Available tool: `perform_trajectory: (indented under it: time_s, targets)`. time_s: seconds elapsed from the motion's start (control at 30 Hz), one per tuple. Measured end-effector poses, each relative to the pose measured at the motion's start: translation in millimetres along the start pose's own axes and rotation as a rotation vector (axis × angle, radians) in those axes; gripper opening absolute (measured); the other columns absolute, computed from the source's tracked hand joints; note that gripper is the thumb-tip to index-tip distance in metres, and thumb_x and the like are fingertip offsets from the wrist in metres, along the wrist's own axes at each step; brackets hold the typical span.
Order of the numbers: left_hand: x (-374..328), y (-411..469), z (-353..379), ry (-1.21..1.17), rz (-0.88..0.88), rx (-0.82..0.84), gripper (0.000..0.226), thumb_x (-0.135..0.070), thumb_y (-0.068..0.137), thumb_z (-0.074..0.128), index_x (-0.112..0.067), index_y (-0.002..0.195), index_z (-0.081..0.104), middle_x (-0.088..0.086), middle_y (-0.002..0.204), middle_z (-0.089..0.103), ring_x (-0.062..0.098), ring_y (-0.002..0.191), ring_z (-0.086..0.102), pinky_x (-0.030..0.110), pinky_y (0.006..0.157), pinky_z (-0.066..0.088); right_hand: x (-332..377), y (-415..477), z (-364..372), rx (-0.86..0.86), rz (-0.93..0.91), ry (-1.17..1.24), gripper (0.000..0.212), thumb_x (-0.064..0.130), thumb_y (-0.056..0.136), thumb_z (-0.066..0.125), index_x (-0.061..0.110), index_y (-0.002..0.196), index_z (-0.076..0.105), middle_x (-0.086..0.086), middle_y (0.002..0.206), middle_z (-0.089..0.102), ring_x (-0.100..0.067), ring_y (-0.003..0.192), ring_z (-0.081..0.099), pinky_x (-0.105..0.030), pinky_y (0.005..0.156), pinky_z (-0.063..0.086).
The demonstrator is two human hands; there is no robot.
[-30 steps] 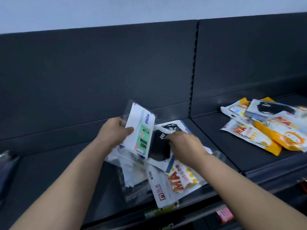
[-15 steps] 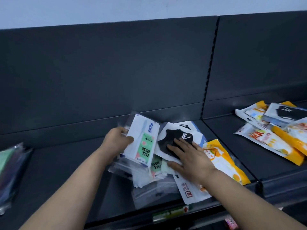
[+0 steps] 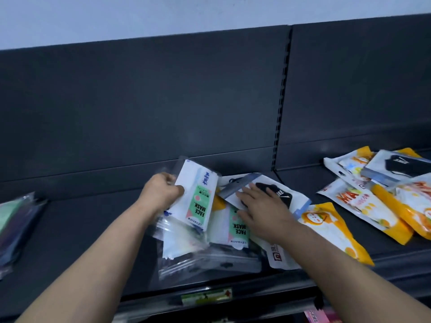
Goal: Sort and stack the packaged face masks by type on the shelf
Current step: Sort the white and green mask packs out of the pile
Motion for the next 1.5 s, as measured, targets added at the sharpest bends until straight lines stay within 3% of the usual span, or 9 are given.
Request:
perform_trajectory:
  time_s: [0.27, 0.4, 0.53, 0.8, 0.93, 1.03, 1.27, 1.4, 1.5]
  targets:
    - [9.8, -20.1, -30.3, 0.013, -0.093, -0.137, 0.030, -0.023, 0.060, 0.064, -0.014, 0.088, 0.061, 0.014, 0.085, 0.072, 0.033, 0.076, 0.071, 0.048, 0.074, 0.059, -30.4, -3.8, 20.9, 0.135, 0.053, -0.006, 0.053, 0.015, 0.094, 0.037, 0.019, 0.146, 0.026, -0.001, 0.159, 0.018, -0.016, 0.147, 0.010, -0.046, 0.118, 0.012]
    - [14.3, -34.3, -21.7, 0.001, -0.136, -0.182, 0.037, -0.022, 0.063, 0.065, -0.008, 0.097, 0.063, 0.014, 0.087, 0.071, 0.032, 0.077, 0.069, 0.039, 0.066, 0.054, -47.2, -4.5, 10.8, 0.111, 0.119, -0.034, 0.048, 0.026, 0.097, 0.042, 0.013, 0.142, 0.032, -0.005, 0.154, 0.029, -0.020, 0.145, 0.019, -0.043, 0.117, 0.017]
    - [19.1, -50.6, -25.3, 0.023, -0.164, -0.304, 0.045, -0.028, 0.059, 0.062, -0.012, 0.101, 0.058, 0.011, 0.097, 0.068, 0.033, 0.085, 0.067, 0.044, 0.076, 0.058, -11.9, 2.7, 4.4, -0.005, -0.076, 0.005, 0.059, 0.007, 0.086, 0.045, 0.014, 0.143, 0.033, -0.007, 0.150, 0.036, -0.020, 0.142, 0.027, -0.038, 0.114, 0.023]
    - [28.9, -49.7, -54.7, 0.044, -0.097, -0.344, 0.028, -0.016, 0.077, 0.065, -0.014, 0.103, 0.057, 0.008, 0.099, 0.065, 0.030, 0.087, 0.064, 0.037, 0.074, 0.055, 40.9, 9.5, 28.5, 0.122, -0.134, 0.028, 0.046, 0.045, 0.096, 0.036, 0.018, 0.132, 0.046, -0.009, 0.147, 0.038, -0.025, 0.141, 0.027, -0.040, 0.108, 0.029]
    - [35.3, -31.7, -49.5, 0.048, -0.051, -0.258, 0.025, -0.016, 0.077, 0.064, -0.015, 0.102, 0.060, 0.005, 0.098, 0.068, 0.028, 0.088, 0.066, 0.040, 0.080, 0.056, 41.9, -7.5, 13.5, 0.006, -0.021, 0.068, 0.031, 0.042, 0.094, 0.044, 0.017, 0.103, 0.060, -0.002, 0.113, 0.058, -0.023, 0.107, 0.054, -0.032, 0.079, 0.038]
    - [31.8, -18.7, -36.2, 0.022, -0.008, -0.188, 0.029, -0.016, 0.076, 0.065, -0.015, 0.105, 0.062, 0.004, 0.097, 0.069, 0.026, 0.088, 0.066, 0.039, 0.081, 0.056, 35.2, -22.9, 3.0, -0.087, 0.159, -0.004, 0.037, 0.048, 0.089, 0.051, 0.021, 0.114, 0.056, 0.000, 0.119, 0.057, -0.023, 0.114, 0.050, -0.034, 0.087, 0.040]
    - [17.0, -5.8, -13.4, -0.025, 0.074, -0.011, 0.027, -0.015, 0.078, 0.060, -0.018, 0.105, 0.057, 0.004, 0.092, 0.066, 0.025, 0.080, 0.067, 0.032, 0.058, 0.053, 28.1, -28.3, 11.2, 0.128, 0.618, 0.034, 0.087, 0.063, 0.075, 0.063, 0.014, 0.138, 0.028, -0.011, 0.135, 0.047, -0.032, 0.124, 0.040, -0.039, 0.094, 0.040]
    - [12.7, -7.6, -13.4, -0.013, 0.141, 0.033, 0.028, -0.014, 0.080, 0.060, -0.018, 0.108, 0.055, 0.003, 0.097, 0.063, 0.024, 0.080, 0.066, 0.030, 0.049, 0.048, 28.1, -28.1, 0.3, 0.122, 0.718, 0.173, 0.081, 0.060, 0.069, 0.071, 0.020, 0.131, 0.037, -0.007, 0.128, 0.055, -0.028, 0.118, 0.051, -0.035, 0.090, 0.044]
    - [13.7, -12.2, -20.5, -0.063, 0.158, 0.024, 0.026, -0.014, 0.080, 0.060, -0.018, 0.105, 0.056, 0.002, 0.098, 0.064, 0.022, 0.080, 0.066, 0.035, 0.057, 0.056, 26.4, -34.1, -18.2, 0.054, 0.711, 0.272, 0.073, 0.046, 0.075, 0.070, 0.025, 0.136, 0.034, -0.003, 0.132, 0.054, -0.026, 0.117, 0.054, -0.032, 0.090, 0.046]
Point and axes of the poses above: each hand's wrist, its own y-axis towards the middle knuckle, its own z-axis out of the palm, x = y × z, the point moved 5 cm from there along y, towards the middle knuckle
